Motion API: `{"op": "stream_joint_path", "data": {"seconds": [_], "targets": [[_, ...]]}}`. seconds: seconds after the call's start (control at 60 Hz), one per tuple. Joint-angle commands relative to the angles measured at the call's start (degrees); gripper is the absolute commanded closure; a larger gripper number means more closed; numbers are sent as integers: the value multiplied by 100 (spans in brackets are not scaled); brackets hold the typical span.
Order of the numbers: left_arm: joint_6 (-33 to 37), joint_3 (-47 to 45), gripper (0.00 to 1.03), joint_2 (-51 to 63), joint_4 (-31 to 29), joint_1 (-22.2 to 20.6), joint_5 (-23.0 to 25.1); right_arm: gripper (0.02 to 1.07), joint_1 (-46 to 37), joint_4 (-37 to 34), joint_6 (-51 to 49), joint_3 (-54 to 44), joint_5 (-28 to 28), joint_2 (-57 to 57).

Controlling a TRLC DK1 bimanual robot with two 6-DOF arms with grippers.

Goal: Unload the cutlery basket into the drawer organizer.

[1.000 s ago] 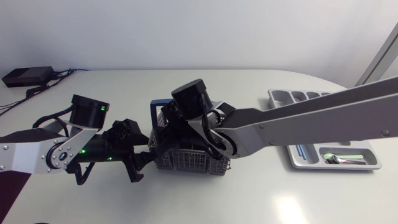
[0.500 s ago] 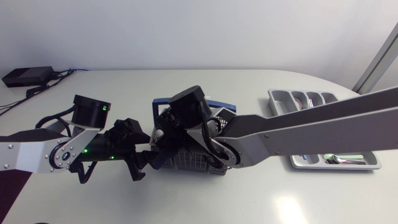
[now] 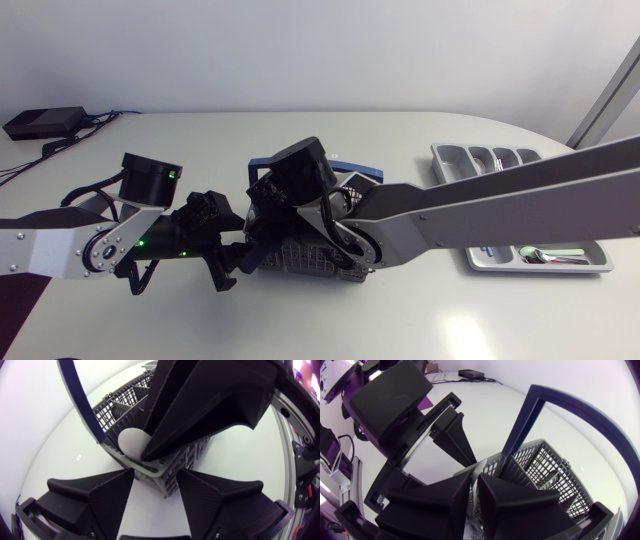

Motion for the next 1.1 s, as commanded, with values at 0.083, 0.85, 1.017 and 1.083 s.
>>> {"op": "stream_joint_path", "data": {"seconds": [0.083,0.85,1.017,1.083], "targets": [[-52,0,43,186,-41,-157,-1,99,35,202,-53,-47,-93,268],[-175,17,43,-148,-146,-227,-141,101,-369,27,325,-302,-945,-1208],[-254,26,43,-315,-199,-262,-238,101,-888,-35,685,-416,-1710,-1692],[-262,61,43,-394,-269,-262,-247,101,-1072,-105,755,-416,-1859,-1859]]}}
